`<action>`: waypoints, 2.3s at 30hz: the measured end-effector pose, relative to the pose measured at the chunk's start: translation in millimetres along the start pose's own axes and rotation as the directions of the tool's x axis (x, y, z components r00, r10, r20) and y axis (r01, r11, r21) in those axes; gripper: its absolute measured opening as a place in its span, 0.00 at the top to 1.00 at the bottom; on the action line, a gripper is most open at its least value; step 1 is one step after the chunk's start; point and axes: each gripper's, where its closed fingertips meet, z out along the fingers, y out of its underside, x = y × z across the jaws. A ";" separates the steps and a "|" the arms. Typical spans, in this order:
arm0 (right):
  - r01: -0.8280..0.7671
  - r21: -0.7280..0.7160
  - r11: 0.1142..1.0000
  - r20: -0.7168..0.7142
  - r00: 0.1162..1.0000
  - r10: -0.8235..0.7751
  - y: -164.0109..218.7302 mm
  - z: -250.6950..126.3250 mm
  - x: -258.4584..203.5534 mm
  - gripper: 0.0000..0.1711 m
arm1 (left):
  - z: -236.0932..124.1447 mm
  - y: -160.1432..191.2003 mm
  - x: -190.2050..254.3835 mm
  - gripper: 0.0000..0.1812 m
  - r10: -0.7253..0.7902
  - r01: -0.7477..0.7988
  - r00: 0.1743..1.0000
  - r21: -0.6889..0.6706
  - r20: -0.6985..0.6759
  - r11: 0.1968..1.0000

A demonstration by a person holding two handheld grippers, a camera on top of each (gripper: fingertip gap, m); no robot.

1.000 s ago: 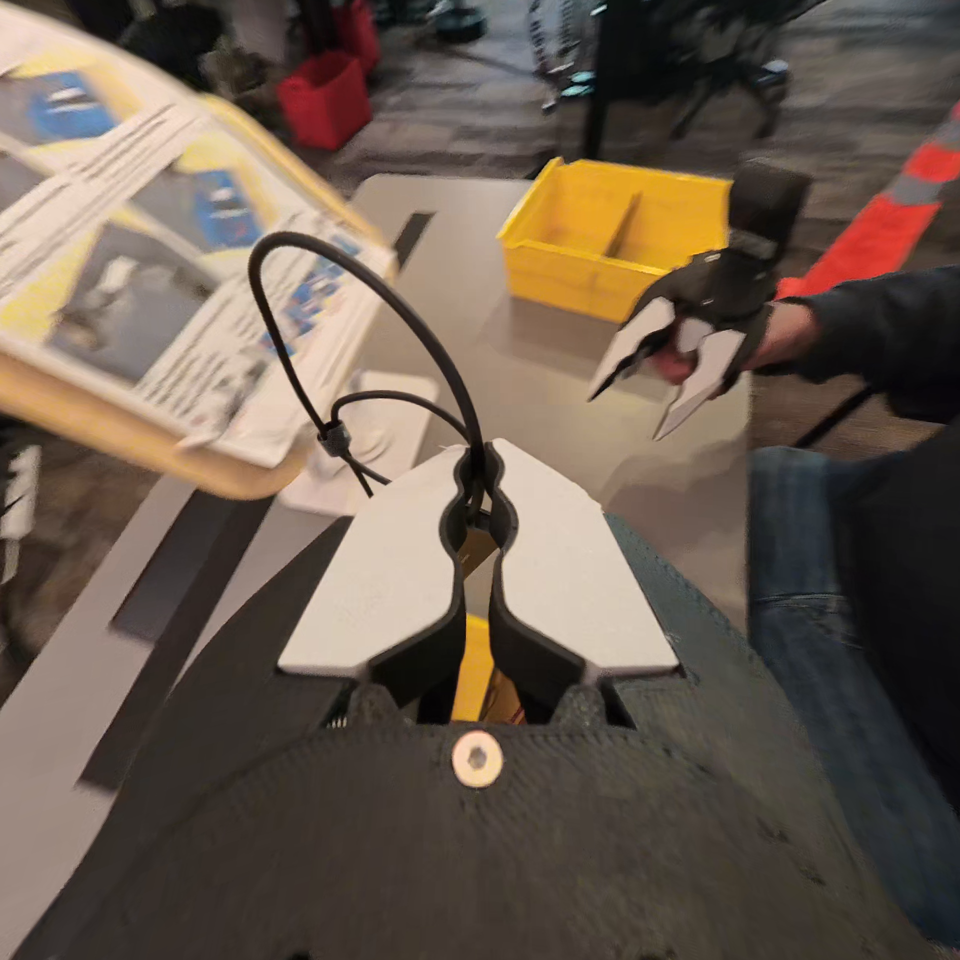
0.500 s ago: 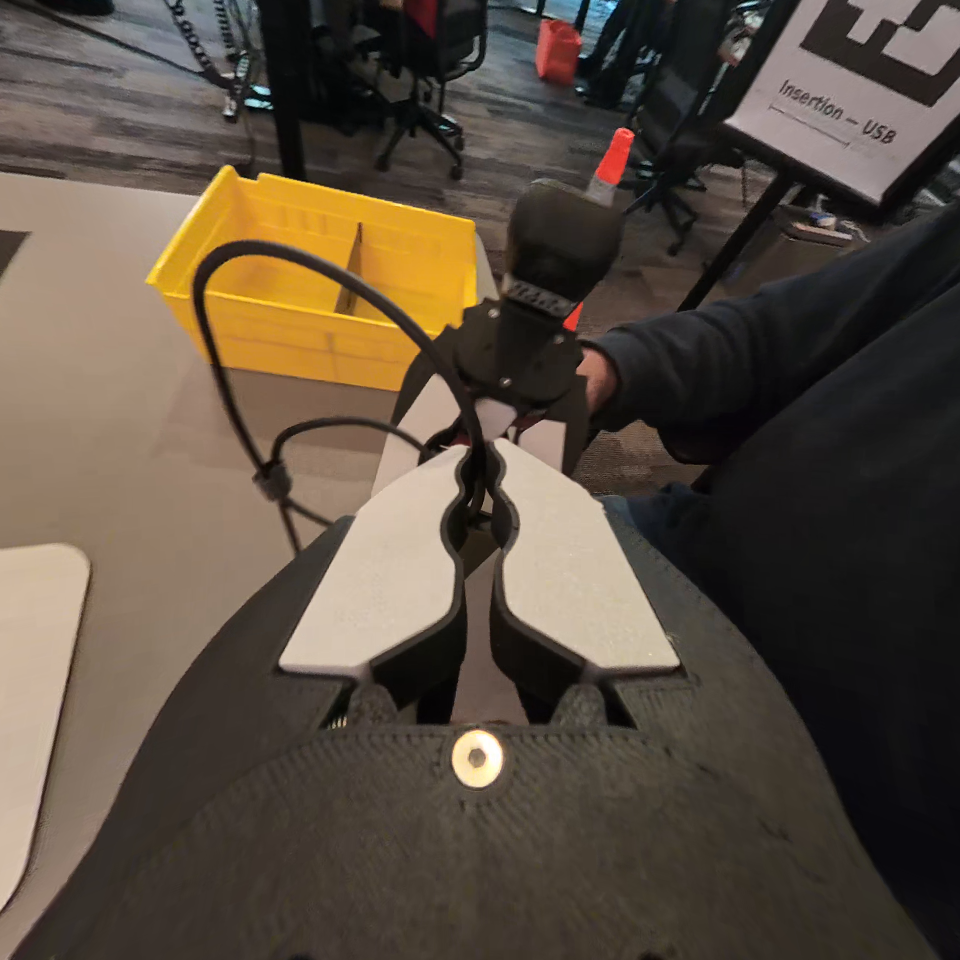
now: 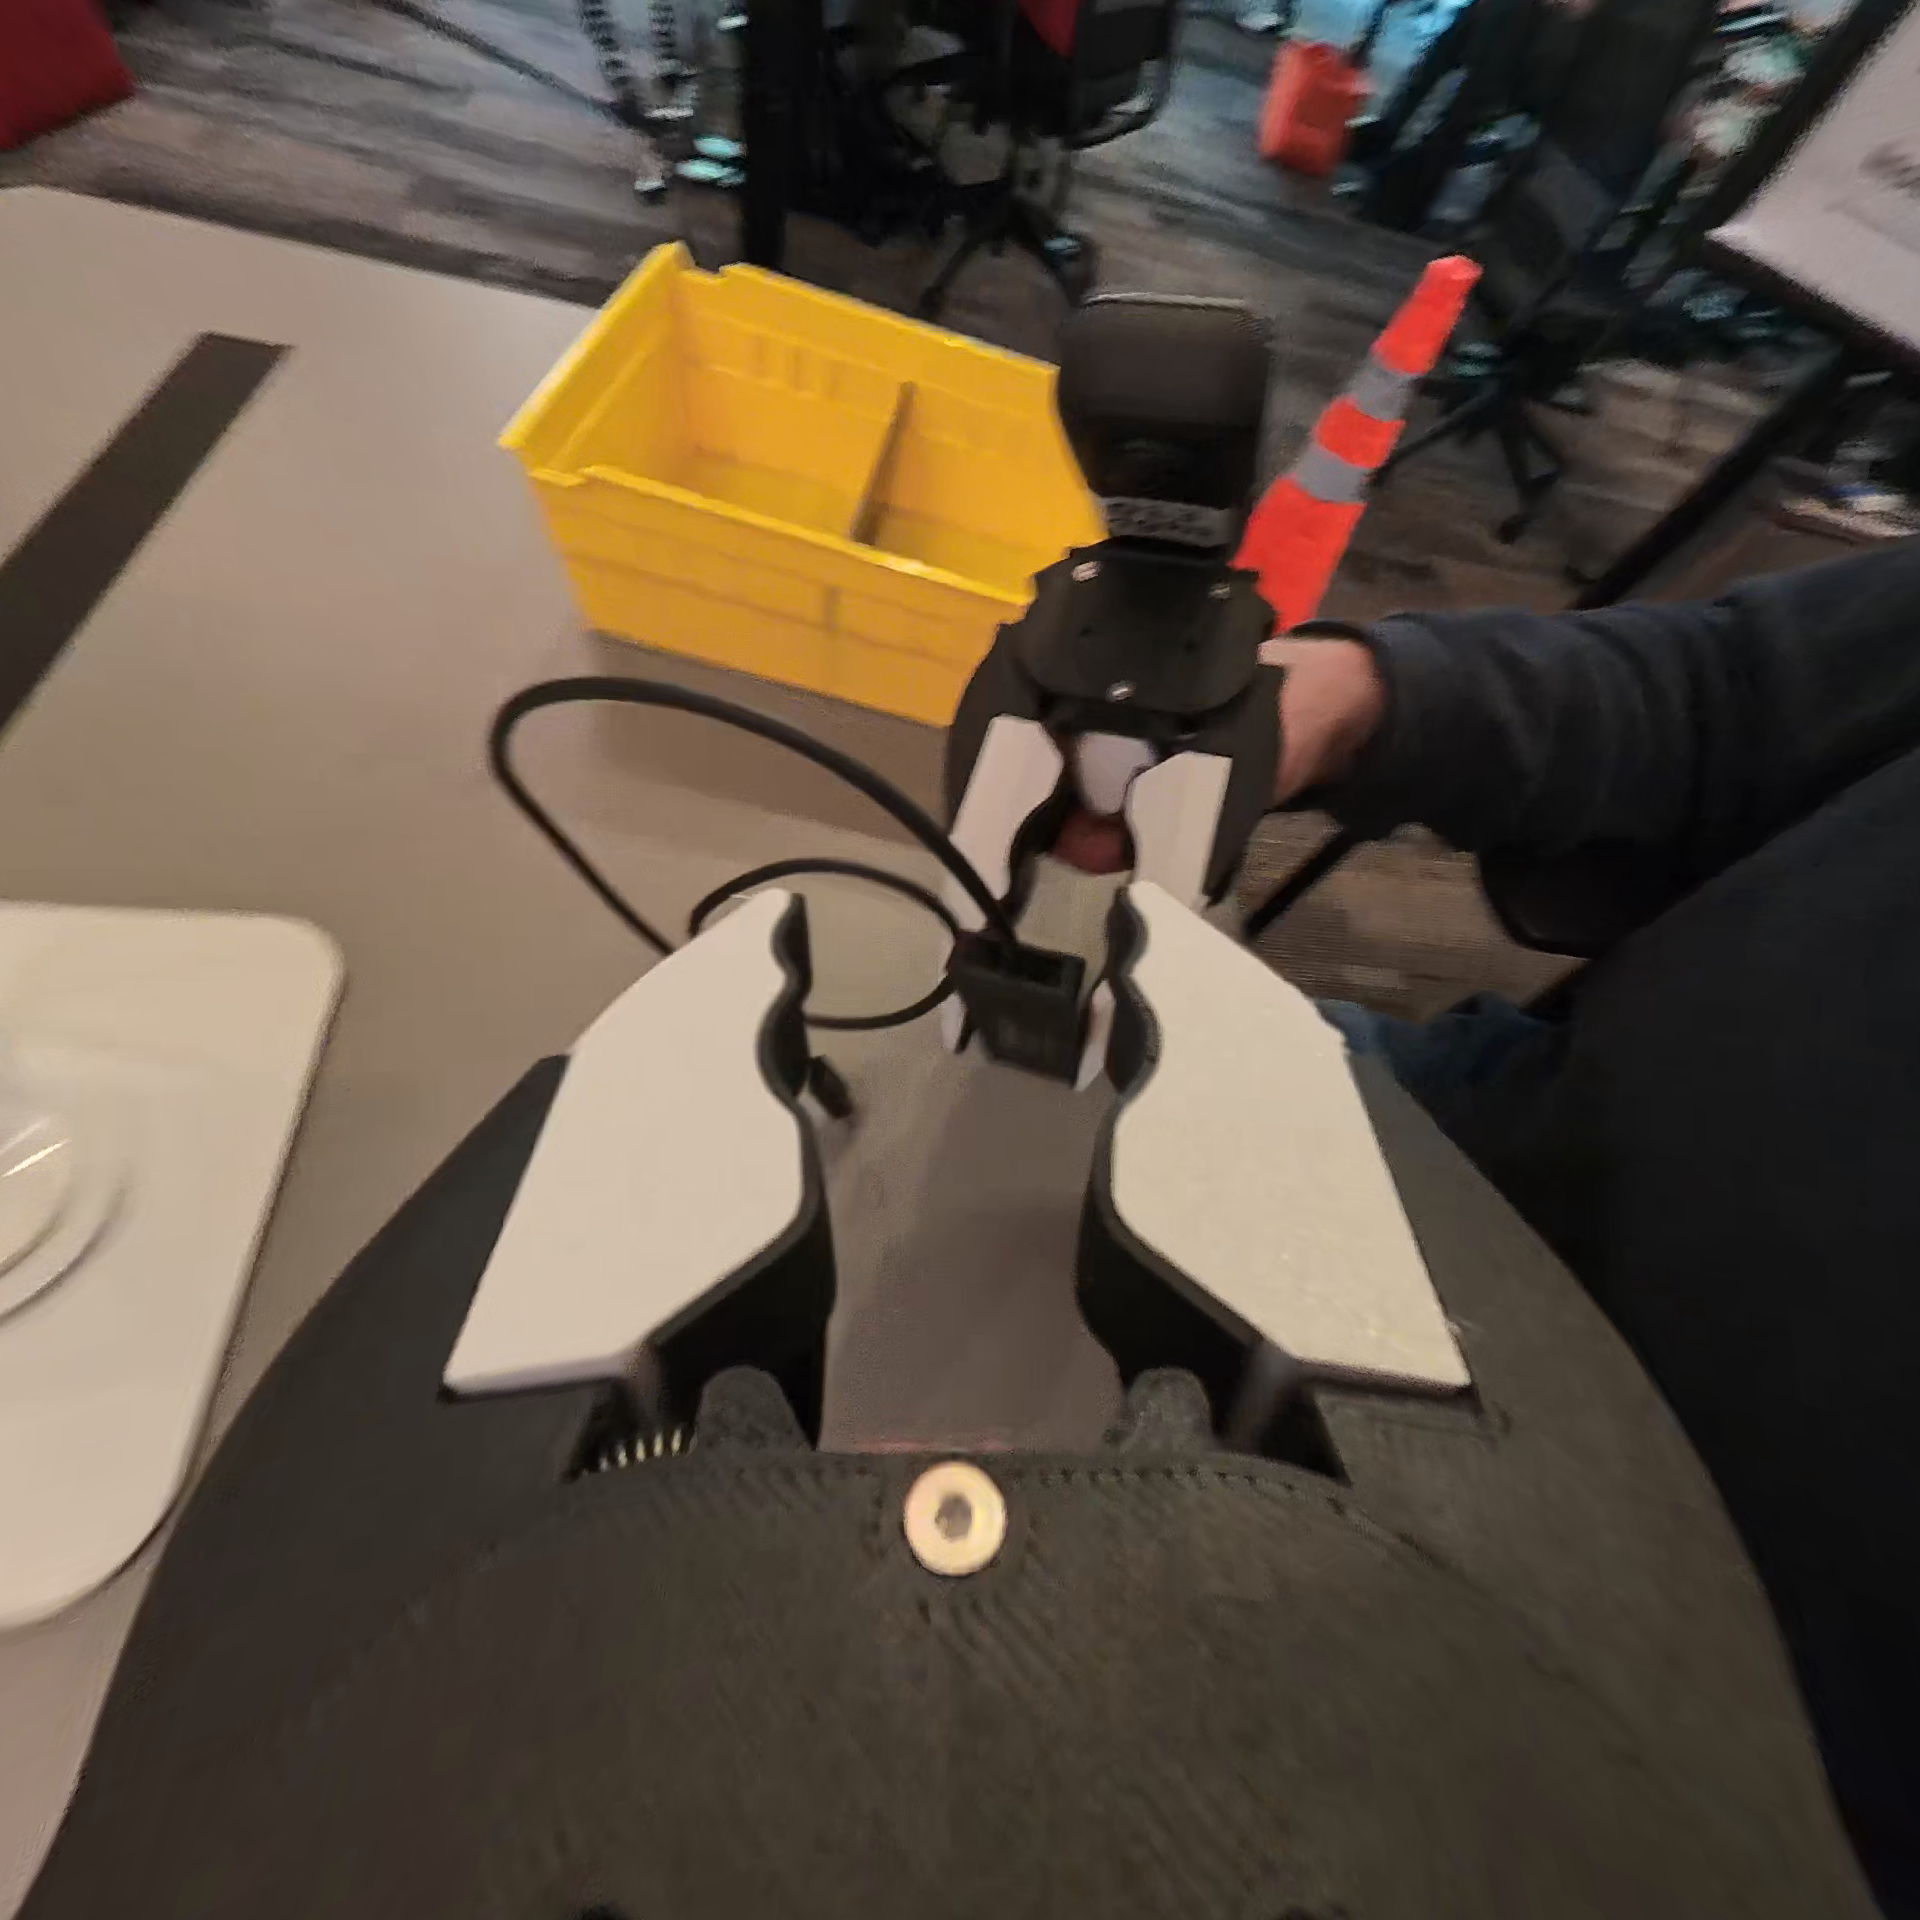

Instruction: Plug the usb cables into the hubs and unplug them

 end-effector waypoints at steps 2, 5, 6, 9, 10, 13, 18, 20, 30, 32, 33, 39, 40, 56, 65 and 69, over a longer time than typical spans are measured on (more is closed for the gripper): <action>-0.011 -0.096 0.995 -0.072 0.997 0.004 14.0 -0.8 11.3 0.82 | -13.2 10.4 -10.7 0.64 0.031 -0.025 0.992 -0.051 0.122 0.998; -0.072 -0.222 0.972 -0.141 0.989 0.041 35.1 1.6 22.0 0.82 | -40.9 29.6 -13.4 0.61 0.122 -0.078 0.950 -0.157 0.288 0.984; -0.069 -0.277 0.958 -0.172 0.985 0.022 43.4 2.9 26.0 0.82 | -51.8 36.2 -10.0 0.61 0.152 -0.094 0.935 -0.189 0.321 0.978; -0.072 -0.441 0.894 -0.247 0.968 -0.044 68.8 7.1 38.2 0.82 | -91.7 60.0 -1.8 0.64 0.229 -0.110 0.877 -0.287 0.422 0.952; -0.076 -0.484 0.872 -0.255 0.965 -0.058 75.8 9.0 40.2 0.82 | -105.4 69.7 1.9 0.65 0.243 -0.102 0.863 -0.317 0.444 0.943; -0.075 -0.620 0.781 -0.251 0.962 -0.107 96.8 12.9 42.2 0.82 | -149.2 101.2 6.4 0.68 0.260 -0.040 0.806 -0.389 0.532 0.920; -0.061 -0.733 0.677 -0.230 0.960 -0.162 112.5 23.5 43.5 0.81 | -200.9 157.5 11.6 0.73 0.247 0.079 0.756 -0.459 0.606 0.885; -0.061 -0.722 0.689 -0.201 0.972 -0.124 111.7 31.5 36.2 0.81 | -218.6 183.2 8.1 0.74 0.272 0.128 0.732 -0.519 0.624 0.845; -0.101 -0.653 0.751 -0.175 0.984 -0.019 114.6 24.1 25.6 0.78 | -252.4 259.4 -32.9 0.63 0.410 0.209 0.705 -0.723 0.578 0.659; -0.098 -0.637 0.764 -0.167 0.986 -0.013 113.4 25.1 23.8 0.78 | -254.9 268.3 -45.3 0.63 0.405 0.236 0.710 -0.736 0.576 0.635; -0.092 -0.636 0.766 -0.164 0.986 -0.017 113.6 25.6 23.7 0.78 | -256.8 272.4 -52.5 0.63 0.406 0.251 0.705 -0.740 0.581 0.624; -0.067 -0.602 0.795 -0.133 0.991 -0.017 107.1 29.5 20.1 0.79 | -252.7 290.0 -65.5 0.91 0.273 0.340 0.747 -0.701 0.607 0.627; -0.068 -0.596 0.800 -0.131 0.991 -0.014 105.5 28.6 19.7 0.79 | -254.6 287.2 -64.3 0.93 0.284 0.332 0.742 -0.701 0.607 0.631; -0.041 -0.499 0.866 -0.093 0.996 -0.007 81.4 25.2 13.3 0.80 | -329.0 164.8 -14.9 0.99 0.404 0.190 0.558 -0.585 0.725 0.788; -0.027 -0.478 0.878 -0.091 0.996 -0.018 74.3 22.1 9.5 0.77 | -339.7 126.5 4.1 0.99 0.350 0.109 0.556 -0.484 0.754 0.868; -0.020 -0.473 0.881 -0.089 0.996 -0.025 71.7 22.3 7.9 0.77 | -346.8 104.8 18.8 0.99 0.327 0.059 0.534 -0.420 0.780 0.905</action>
